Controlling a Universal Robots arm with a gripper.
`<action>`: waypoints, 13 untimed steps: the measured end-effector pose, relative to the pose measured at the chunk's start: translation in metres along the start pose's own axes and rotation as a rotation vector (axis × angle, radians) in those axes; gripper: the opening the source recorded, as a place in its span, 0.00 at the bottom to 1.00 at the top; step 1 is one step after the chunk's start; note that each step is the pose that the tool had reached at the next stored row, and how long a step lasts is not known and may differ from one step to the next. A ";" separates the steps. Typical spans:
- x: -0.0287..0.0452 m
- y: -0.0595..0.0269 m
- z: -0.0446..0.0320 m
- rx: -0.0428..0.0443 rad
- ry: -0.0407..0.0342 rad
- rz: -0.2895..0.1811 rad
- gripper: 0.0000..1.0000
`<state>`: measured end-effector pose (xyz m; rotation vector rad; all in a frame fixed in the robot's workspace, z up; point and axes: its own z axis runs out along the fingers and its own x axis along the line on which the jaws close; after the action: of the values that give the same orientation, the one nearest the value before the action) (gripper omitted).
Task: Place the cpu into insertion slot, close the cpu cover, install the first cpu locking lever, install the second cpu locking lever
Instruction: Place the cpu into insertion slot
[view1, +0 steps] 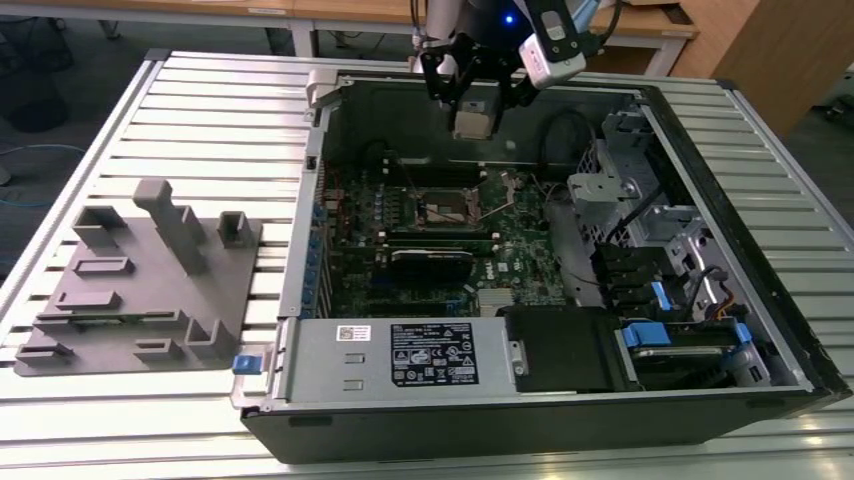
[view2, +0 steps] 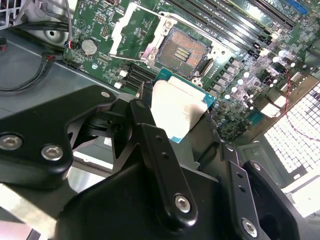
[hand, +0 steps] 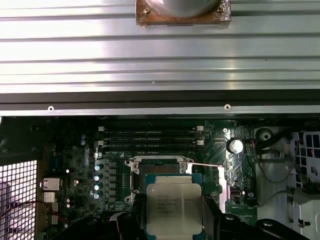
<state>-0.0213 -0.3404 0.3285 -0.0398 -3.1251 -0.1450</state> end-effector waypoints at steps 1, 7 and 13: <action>0.0000 0.0000 0.0000 0.0001 0.0000 0.000 0.54; 0.0000 0.0000 0.0001 -0.0018 0.0000 0.000 0.54; 0.0000 0.0000 0.0001 -0.0045 0.0001 0.000 0.54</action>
<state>-0.0213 -0.3404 0.3284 -0.0398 -3.1247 -0.1520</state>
